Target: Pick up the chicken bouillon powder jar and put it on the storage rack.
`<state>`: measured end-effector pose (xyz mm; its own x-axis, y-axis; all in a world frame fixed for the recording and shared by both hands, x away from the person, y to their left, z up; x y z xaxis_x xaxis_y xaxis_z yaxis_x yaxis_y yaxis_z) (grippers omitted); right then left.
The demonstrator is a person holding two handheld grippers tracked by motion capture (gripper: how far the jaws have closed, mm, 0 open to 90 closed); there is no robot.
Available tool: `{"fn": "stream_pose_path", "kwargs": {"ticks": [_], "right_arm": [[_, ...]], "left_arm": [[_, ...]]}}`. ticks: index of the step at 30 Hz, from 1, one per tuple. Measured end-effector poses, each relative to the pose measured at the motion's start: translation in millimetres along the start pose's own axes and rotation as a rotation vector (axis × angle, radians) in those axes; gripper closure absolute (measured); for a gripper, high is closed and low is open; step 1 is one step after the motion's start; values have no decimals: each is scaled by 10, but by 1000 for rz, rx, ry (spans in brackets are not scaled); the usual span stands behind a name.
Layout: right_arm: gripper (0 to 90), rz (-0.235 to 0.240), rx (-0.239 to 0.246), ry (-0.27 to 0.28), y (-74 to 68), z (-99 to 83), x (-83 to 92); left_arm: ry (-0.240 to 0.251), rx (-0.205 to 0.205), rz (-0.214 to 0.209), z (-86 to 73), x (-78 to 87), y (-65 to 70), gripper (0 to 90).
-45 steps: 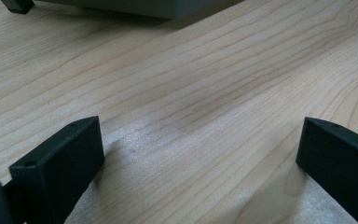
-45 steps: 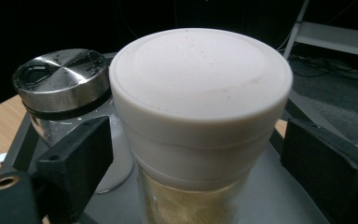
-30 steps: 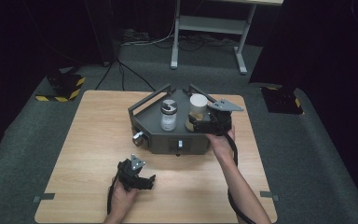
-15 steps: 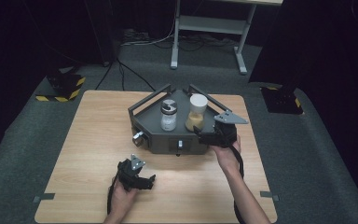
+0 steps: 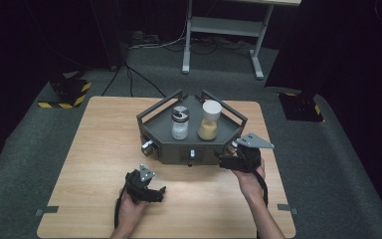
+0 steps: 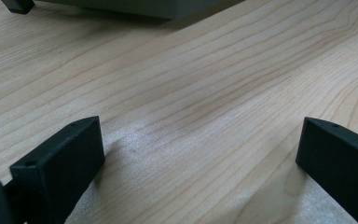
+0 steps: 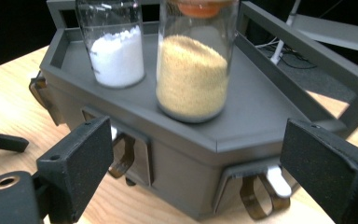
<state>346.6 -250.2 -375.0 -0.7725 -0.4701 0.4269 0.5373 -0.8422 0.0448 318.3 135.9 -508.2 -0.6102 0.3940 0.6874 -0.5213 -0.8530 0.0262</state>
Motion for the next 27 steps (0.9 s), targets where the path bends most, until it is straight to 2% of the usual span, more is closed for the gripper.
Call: {"fn": "stream_pose_path", "kwargs": {"ticks": [9, 27], "right_arm": [[99, -14, -34, -28, 27, -189, 110], [100, -40, -90, -51, 98, -459, 209]], "left_arm": [[0, 0, 0, 0, 0, 0, 10], [0, 1, 0, 0, 0, 0, 9]]}}
Point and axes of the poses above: each handheld gripper's, and its own axes: x roughly backward along the jaws, z roughly out of its top, y roughly to its right, the point moved 8 cm from there along -x, roughly forward along the jaws, and after that the axes turned 2 degrees about -z, right-handed, at the moved point
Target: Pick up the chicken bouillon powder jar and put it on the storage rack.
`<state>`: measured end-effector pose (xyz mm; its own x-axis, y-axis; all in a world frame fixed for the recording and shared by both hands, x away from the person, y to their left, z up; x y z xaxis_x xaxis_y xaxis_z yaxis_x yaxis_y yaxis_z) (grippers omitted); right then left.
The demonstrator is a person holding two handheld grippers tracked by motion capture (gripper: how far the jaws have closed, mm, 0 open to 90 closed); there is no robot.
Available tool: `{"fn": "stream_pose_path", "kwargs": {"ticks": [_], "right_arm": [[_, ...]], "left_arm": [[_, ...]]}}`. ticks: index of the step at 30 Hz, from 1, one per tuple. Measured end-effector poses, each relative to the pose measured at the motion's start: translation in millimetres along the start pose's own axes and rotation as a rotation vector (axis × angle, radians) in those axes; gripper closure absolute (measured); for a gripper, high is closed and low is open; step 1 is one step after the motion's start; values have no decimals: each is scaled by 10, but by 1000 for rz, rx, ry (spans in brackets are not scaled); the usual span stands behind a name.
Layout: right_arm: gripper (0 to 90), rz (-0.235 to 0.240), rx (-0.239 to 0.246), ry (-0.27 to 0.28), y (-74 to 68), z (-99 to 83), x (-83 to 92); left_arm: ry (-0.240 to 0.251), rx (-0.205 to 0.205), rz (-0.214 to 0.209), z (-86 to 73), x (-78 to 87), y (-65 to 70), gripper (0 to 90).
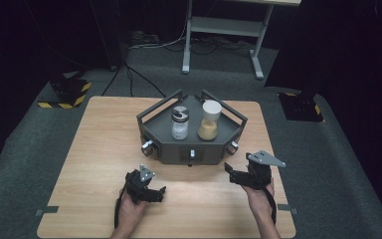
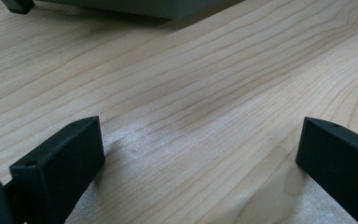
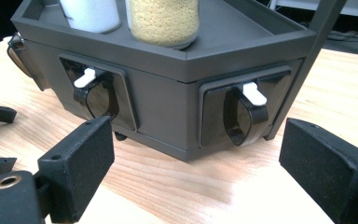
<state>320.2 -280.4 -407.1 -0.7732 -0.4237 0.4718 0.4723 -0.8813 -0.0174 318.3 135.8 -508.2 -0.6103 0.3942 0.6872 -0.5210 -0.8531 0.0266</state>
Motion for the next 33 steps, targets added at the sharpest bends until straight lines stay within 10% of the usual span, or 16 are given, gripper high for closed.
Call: {"fn": "stream_pose_path", "kwargs": {"ticks": [33], "right_arm": [[104, -5, -37, -69, -16, -322, -77]], "left_arm": [[0, 0, 0, 0, 0, 0, 9]]}}
Point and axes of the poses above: each handheld gripper's, and its own axes: x roughly backward along the jaws, z roughly out of its top, y roughly to its right, the point moved 8 cm from there along -x, roughly forward along the jaws, and after that the axes turned 2 degrees about -z, right-handed, at the moved point
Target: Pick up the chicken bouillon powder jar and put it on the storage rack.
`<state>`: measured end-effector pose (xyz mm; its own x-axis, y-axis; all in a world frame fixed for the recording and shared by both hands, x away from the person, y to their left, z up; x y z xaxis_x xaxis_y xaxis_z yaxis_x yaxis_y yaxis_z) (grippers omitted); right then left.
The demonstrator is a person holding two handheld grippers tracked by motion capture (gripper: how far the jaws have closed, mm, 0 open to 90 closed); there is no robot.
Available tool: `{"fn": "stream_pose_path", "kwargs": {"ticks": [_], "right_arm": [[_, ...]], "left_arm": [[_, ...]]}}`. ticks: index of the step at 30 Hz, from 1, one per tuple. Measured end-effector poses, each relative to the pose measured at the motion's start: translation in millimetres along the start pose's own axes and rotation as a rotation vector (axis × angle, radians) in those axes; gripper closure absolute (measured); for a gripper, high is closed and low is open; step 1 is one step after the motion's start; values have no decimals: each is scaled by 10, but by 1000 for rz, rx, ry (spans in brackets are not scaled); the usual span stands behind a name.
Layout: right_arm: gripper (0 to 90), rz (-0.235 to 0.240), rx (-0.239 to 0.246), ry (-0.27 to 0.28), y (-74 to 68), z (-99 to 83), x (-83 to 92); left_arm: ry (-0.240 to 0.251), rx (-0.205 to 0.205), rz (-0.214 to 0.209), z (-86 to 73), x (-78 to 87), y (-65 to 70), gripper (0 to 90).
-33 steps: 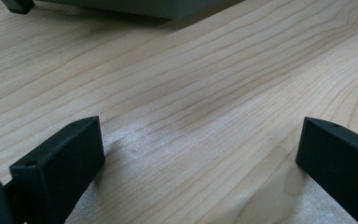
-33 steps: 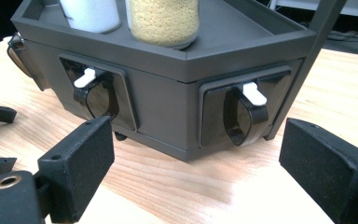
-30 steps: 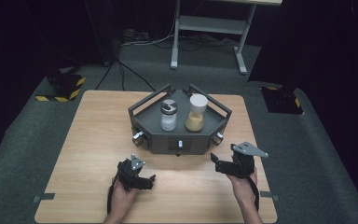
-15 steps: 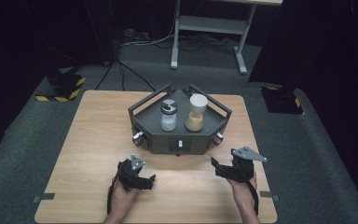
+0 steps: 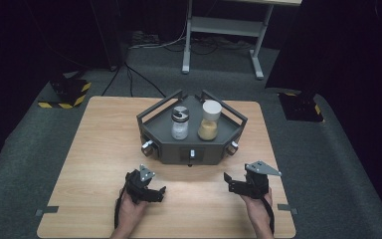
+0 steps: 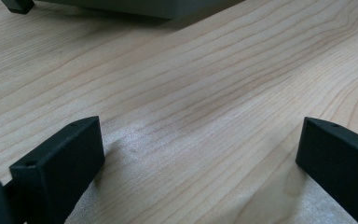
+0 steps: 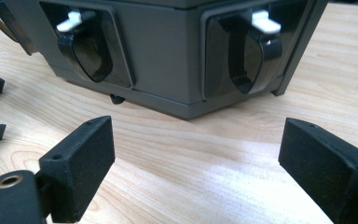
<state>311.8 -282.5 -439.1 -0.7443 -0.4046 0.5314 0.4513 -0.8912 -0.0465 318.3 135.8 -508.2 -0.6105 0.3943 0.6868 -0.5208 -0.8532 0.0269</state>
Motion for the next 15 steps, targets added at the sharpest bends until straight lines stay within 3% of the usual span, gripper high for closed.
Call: {"fn": "stream_pose_path", "kwargs": {"ticks": [15], "right_arm": [[103, -3, -11, -48, 24, -157, -102]], "left_arm": [[0, 0, 0, 0, 0, 0, 10]]}}
Point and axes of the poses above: each handheld gripper's, and its own axes: x roughly backward along the jaws, z roughly out of its top, y roughly to its right, the point moved 8 cm from there along -x, roughly forward along the jaws, and after that the axes turned 2 degrees about -z, right-handed, at the moved point
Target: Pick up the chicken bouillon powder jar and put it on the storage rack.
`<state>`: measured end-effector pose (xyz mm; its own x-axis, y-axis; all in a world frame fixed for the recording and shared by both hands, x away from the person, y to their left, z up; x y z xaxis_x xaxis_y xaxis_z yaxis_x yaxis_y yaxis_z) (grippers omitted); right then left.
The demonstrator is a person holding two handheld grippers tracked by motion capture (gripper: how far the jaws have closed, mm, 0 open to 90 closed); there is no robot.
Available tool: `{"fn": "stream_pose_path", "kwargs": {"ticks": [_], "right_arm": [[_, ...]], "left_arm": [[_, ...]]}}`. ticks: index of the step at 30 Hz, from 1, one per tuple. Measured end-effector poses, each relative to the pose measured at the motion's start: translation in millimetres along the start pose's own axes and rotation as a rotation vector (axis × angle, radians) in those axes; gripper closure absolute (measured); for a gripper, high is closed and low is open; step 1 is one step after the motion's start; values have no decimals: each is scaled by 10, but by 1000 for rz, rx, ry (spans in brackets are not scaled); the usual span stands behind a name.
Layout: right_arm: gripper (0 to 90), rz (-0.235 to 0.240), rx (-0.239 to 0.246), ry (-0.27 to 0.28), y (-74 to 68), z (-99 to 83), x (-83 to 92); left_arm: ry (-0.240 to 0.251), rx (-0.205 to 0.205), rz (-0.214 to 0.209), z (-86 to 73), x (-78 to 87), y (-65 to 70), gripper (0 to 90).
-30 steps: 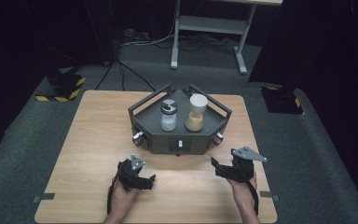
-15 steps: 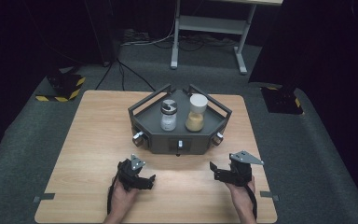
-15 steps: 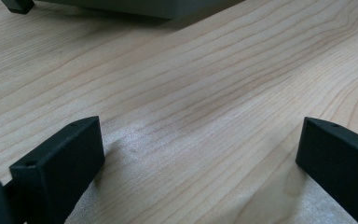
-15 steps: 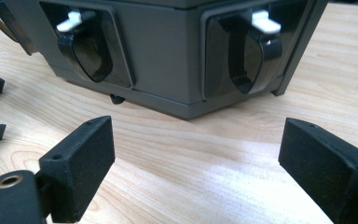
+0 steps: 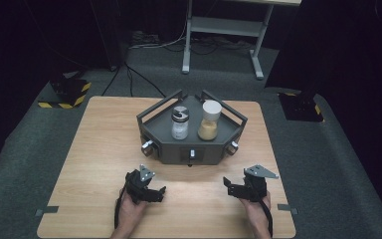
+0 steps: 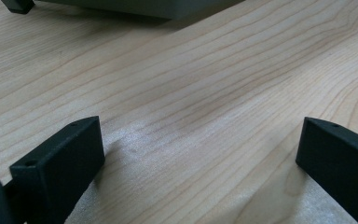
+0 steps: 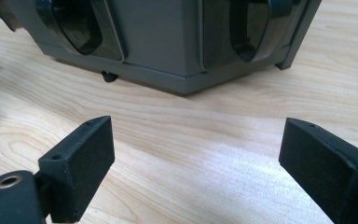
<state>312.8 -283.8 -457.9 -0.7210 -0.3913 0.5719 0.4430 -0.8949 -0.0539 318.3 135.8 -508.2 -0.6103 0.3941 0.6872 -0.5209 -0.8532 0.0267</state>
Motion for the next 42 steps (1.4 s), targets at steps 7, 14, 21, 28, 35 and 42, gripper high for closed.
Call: {"fn": "stream_pose_path", "kwargs": {"ticks": [7, 14, 21, 28, 35, 42], "right_arm": [[103, -5, -7, -21, 6, -69, -65], [102, -6, -8, -38, 6, -115, -129], [104, -12, -14, -65, -14, -159, -203], [101, -24, -4, -87, -43, -181, -270], [95, -34, 9, -102, -71, -187, -343], [90, -31, 16, -117, -83, -195, -394]], "left_arm": [[0, 0, 0, 0, 0, 0, 9], [0, 0, 0, 0, 0, 0, 9], [0, 0, 0, 0, 0, 0, 9], [0, 0, 0, 0, 0, -1, 9], [0, 0, -1, 0, 0, -1, 9], [0, 0, -1, 0, 0, -1, 9]]}}
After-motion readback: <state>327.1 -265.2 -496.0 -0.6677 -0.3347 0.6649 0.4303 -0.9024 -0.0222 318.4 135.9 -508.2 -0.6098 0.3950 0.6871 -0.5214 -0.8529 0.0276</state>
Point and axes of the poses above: each handheld gripper's, and its own axes: x roughly backward along the jaws, z roughly out of its top, y roughly to its right, the point moved 8 cm from there along -x, roughly forward along the jaws, and after that the axes turned 2 degrees about -z, right-handed, at the moved point
